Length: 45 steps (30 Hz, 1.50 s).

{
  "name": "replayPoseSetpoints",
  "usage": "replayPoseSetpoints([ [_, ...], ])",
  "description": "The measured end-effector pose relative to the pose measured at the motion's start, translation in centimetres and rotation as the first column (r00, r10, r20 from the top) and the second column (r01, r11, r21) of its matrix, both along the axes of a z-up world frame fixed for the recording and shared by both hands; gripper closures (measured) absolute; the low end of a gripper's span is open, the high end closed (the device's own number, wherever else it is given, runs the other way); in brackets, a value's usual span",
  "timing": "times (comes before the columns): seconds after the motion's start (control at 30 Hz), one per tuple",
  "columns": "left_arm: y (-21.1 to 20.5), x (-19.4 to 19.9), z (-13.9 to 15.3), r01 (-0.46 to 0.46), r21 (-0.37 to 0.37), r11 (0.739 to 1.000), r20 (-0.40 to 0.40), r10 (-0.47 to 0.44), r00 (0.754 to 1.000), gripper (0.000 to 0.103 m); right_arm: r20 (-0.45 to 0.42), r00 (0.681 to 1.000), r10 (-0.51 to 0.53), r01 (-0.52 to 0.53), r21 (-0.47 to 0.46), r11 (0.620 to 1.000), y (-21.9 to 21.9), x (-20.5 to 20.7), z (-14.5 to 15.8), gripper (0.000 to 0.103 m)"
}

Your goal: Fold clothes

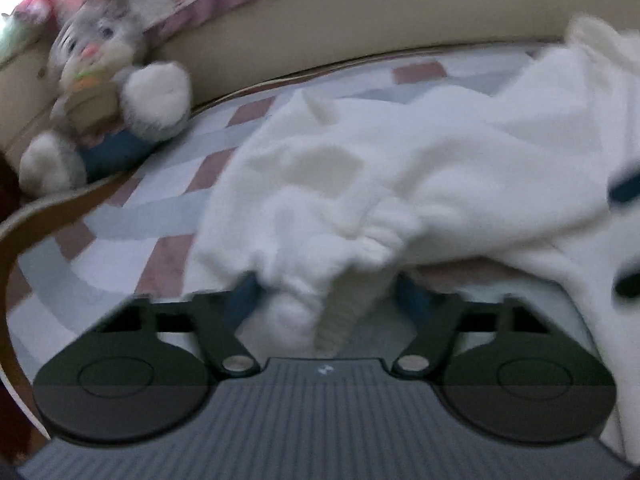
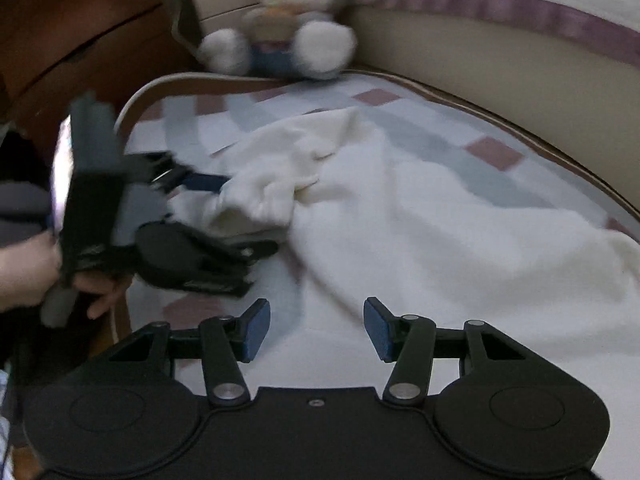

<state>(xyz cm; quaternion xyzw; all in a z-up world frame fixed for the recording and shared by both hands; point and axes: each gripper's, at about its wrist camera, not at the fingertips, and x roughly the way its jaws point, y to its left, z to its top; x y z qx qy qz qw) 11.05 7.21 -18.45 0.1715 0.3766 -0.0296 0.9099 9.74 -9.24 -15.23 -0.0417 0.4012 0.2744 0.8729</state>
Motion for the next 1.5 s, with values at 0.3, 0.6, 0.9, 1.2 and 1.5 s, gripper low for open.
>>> replayPoseSetpoints([
  [0.3, 7.6, 2.5, 7.6, -0.201, -0.153, 0.968, 0.148, 0.224, 0.963, 0.074, 0.019, 1.0, -0.014, 0.016, -0.116, 0.993, 2.2, 0.7, -2.6, 0.046],
  [0.6, 11.9, 7.0, 14.4, -0.267, -0.142, 0.953, 0.142, 0.286, 0.948, 0.074, 0.038, 0.999, 0.013, -0.01, -0.082, 0.997, 1.8, 1.2, -3.0, 0.086],
  [0.9, 14.9, 9.1, 11.0, -0.405, -0.27, 0.874, -0.017, 0.416, 0.909, 0.074, -0.137, 0.99, 0.037, -0.015, 0.159, 0.987, -2.0, 3.0, -2.5, 0.084],
  [1.2, 15.3, 8.4, 8.6, -0.364, -0.294, 0.884, -0.002, 0.38, 0.925, 0.074, 0.042, 0.999, -0.034, 0.033, 0.017, 0.999, -9.6, 7.6, 2.3, 0.059],
  [1.5, 16.3, 8.9, 7.4, -0.346, -0.345, 0.873, -0.02, 0.362, 0.932, 0.074, 0.036, 0.994, 0.104, -0.089, -0.285, 0.954, -9.6, 13.2, 0.9, 0.041],
])
